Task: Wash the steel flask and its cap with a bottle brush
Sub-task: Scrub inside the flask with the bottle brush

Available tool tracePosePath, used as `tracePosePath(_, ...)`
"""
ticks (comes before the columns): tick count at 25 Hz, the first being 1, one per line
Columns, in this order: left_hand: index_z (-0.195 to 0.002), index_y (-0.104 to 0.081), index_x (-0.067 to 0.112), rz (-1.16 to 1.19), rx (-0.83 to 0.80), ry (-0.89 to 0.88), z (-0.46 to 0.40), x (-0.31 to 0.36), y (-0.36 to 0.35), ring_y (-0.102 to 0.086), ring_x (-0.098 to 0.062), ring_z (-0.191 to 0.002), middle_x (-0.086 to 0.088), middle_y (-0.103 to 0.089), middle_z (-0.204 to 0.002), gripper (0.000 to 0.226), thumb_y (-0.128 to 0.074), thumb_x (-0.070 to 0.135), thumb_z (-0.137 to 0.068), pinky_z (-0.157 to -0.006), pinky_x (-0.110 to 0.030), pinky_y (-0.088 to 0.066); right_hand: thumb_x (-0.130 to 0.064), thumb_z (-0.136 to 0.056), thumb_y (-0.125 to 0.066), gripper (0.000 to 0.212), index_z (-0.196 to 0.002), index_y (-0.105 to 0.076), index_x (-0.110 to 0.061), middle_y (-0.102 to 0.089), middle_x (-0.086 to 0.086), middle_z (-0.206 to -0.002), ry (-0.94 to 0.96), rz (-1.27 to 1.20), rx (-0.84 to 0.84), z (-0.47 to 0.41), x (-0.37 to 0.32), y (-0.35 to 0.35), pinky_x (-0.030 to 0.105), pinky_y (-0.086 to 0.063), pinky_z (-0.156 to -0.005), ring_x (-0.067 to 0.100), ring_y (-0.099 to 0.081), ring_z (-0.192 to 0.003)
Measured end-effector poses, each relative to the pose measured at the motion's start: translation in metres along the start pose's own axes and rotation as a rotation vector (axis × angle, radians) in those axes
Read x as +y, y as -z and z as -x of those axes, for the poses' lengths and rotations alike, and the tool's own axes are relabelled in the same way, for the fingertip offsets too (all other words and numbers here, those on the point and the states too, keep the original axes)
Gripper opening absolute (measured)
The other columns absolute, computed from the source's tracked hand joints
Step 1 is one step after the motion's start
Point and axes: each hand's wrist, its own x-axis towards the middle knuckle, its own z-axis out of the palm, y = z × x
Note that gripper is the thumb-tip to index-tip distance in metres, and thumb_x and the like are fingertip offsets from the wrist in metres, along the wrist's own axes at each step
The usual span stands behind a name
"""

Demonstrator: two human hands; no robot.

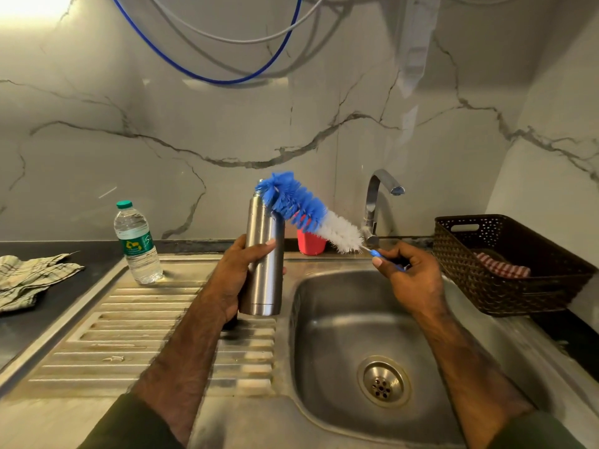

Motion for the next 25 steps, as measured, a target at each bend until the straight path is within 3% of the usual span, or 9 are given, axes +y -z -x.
tracePosePath(2, -0.124, -0.065, 0.022, -0.06, -0.03, 0.009, 0.003, -0.001, -0.008, -0.073, -0.05, -0.103, -0.018, -0.076, -0.105, 0.061, -0.088, 0.042, -0.071, -0.097, -0.069, -0.057, -0.016, -0.087, -0.083, 0.006, -0.088, -0.076, -0.016, -0.076, -0.009, -0.087, 0.029, -0.01, 0.016, 0.001, -0.006, -0.004, 0.012, -0.051, -0.077, 0.001, -0.069, -0.085)
tracePosePath(4, -0.119, -0.064, 0.017, -0.038, -0.028, 0.018, 0.006, -0.002, -0.016, -0.07, -0.047, -0.091, -0.019, -0.073, -0.094, 0.055, -0.085, 0.035, -0.072, -0.089, -0.062, -0.059, -0.015, -0.087, -0.082, 0.005, -0.089, -0.077, -0.013, -0.076, -0.008, -0.088, 0.05, -0.012, 0.026, 0.0, -0.012, -0.006, 0.007, -0.049, -0.075, -0.003, -0.068, -0.085)
tracePosePath(7, -0.13, -0.056, 0.012, -0.003, -0.032, -0.018, 0.003, -0.002, -0.008, -0.07, -0.046, -0.081, -0.021, -0.072, -0.093, 0.076, -0.093, 0.031, -0.066, -0.079, -0.062, -0.058, -0.014, -0.088, -0.081, 0.005, -0.09, -0.077, -0.011, -0.077, -0.005, -0.087, -0.001, -0.034, 0.038, -0.003, -0.001, 0.007, 0.016, -0.054, -0.077, -0.003, -0.068, -0.082)
tracePosePath(9, -0.132, -0.054, 0.013, 0.004, -0.033, -0.03, 0.001, -0.004, -0.003, -0.072, -0.048, -0.082, -0.024, -0.073, -0.1, 0.079, -0.094, 0.024, -0.065, -0.08, -0.065, -0.058, -0.013, -0.088, -0.081, 0.005, -0.091, -0.077, -0.01, -0.076, -0.006, -0.086, -0.032, -0.034, 0.05, -0.004, 0.004, 0.013, 0.021, -0.055, -0.078, -0.003, -0.067, -0.079)
tracePosePath(13, -0.128, -0.059, 0.014, 0.011, -0.064, -0.015, 0.001, -0.003, -0.008, -0.074, -0.048, -0.091, -0.023, -0.074, -0.103, 0.065, -0.085, 0.021, -0.068, -0.088, -0.061, -0.058, -0.013, -0.087, -0.082, 0.009, -0.083, -0.074, -0.015, -0.075, -0.005, -0.084, 0.003, -0.013, 0.043, -0.002, -0.008, -0.003, 0.009, -0.05, -0.072, 0.002, -0.067, -0.08)
tracePosePath(16, -0.128, -0.063, 0.006, 0.034, -0.012, 0.092, -0.001, -0.001, 0.003, -0.067, -0.047, -0.094, -0.026, -0.07, -0.101, 0.086, -0.091, 0.032, -0.051, -0.094, -0.069, -0.053, -0.013, -0.086, -0.082, 0.012, -0.082, -0.073, -0.019, -0.074, -0.005, -0.083, -0.019, -0.011, 0.04, -0.002, -0.003, 0.005, 0.016, -0.052, -0.074, 0.003, -0.066, -0.081)
tracePosePath(18, -0.131, -0.061, 0.0, 0.058, 0.006, 0.146, 0.001, 0.0, 0.005, -0.062, -0.046, -0.094, -0.028, -0.067, -0.101, 0.099, -0.093, 0.037, -0.046, -0.091, -0.068, -0.052, -0.013, -0.086, -0.082, 0.013, -0.082, -0.073, -0.021, -0.074, -0.008, -0.083, -0.027, 0.0, 0.038, -0.001, 0.0, 0.009, 0.018, -0.051, -0.074, -0.004, -0.066, -0.079)
tracePosePath(22, -0.124, -0.06, 0.021, -0.048, 0.02, -0.03, 0.004, -0.007, -0.013, -0.072, -0.05, -0.094, -0.022, -0.073, -0.103, 0.086, -0.103, 0.048, -0.054, -0.09, -0.076, -0.056, -0.01, -0.086, -0.082, 0.018, -0.079, -0.071, -0.023, -0.074, -0.007, -0.083, 0.038, -0.008, 0.006, 0.002, -0.012, -0.006, 0.004, -0.047, -0.072, -0.007, -0.065, -0.078)
tracePosePath(25, -0.126, -0.059, 0.021, 0.046, 0.028, -0.026, 0.002, -0.004, -0.006, -0.073, -0.051, -0.094, -0.026, -0.073, -0.108, 0.081, -0.101, 0.046, -0.061, -0.089, -0.081, -0.052, -0.012, -0.086, -0.082, 0.016, -0.08, -0.072, -0.023, -0.074, -0.008, -0.083, 0.005, -0.003, 0.006, 0.001, -0.003, 0.002, 0.015, -0.05, -0.075, -0.005, -0.065, -0.08)
